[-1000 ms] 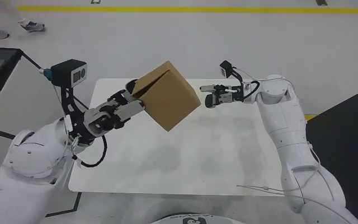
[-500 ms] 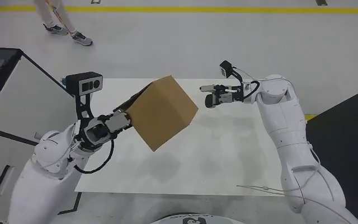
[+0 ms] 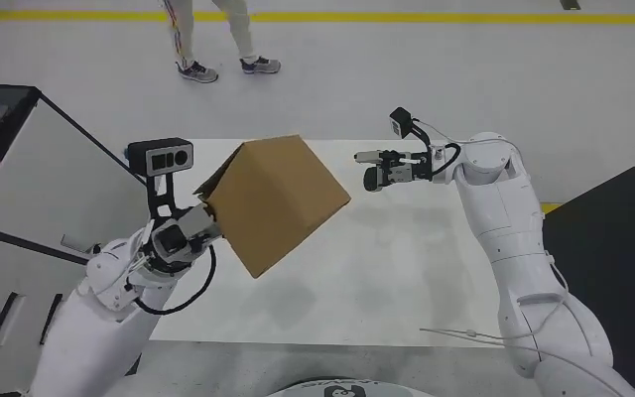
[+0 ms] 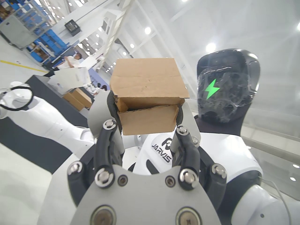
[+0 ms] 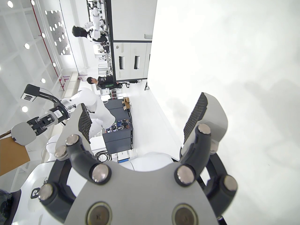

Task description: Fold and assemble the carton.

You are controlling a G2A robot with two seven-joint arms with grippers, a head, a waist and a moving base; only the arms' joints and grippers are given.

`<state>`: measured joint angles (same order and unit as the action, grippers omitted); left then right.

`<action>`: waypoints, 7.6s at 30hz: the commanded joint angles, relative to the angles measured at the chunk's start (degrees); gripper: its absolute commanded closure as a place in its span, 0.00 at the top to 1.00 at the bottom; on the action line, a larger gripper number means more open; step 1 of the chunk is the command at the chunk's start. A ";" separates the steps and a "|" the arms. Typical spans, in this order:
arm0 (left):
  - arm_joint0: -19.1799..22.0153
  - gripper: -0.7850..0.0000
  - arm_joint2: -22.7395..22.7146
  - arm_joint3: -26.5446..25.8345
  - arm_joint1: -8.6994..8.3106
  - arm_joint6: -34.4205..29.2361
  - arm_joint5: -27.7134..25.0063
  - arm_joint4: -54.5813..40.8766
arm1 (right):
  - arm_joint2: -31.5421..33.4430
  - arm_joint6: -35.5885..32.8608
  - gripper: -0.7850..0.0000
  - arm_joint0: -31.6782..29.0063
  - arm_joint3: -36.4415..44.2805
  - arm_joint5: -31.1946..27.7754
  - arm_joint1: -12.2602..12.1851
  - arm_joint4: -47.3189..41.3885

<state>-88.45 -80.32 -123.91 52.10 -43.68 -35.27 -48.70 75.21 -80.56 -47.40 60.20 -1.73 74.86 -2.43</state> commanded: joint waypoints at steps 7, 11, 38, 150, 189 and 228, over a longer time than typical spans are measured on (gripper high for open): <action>0.78 0.00 0.58 1.64 0.67 -3.02 -0.32 -3.23 | 0.00 0.00 1.00 0.00 0.00 0.00 0.00 0.00; 0.75 0.00 0.70 2.07 0.99 -3.55 -0.29 -3.52 | 0.00 0.00 1.00 0.00 0.00 0.00 0.00 0.00; 1.15 0.00 -6.00 -2.30 1.71 13.19 17.83 25.15 | 0.00 0.00 1.00 0.00 0.00 0.00 0.00 0.00; 1.10 0.00 -7.06 4.40 1.40 87.89 65.88 215.22 | 0.00 0.00 1.00 0.00 0.00 0.00 0.00 0.00; 9.84 0.00 -16.34 3.36 2.61 90.00 93.27 224.70 | 0.00 0.00 1.00 0.00 0.00 0.00 0.00 0.00; 6.15 0.00 -12.00 12.23 1.00 89.30 93.16 224.70 | 0.00 0.00 1.00 0.00 0.00 0.00 0.00 0.00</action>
<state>-82.11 -92.84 -112.02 52.78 45.06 58.00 176.00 75.21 -80.56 -47.40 60.20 -1.73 74.86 -2.43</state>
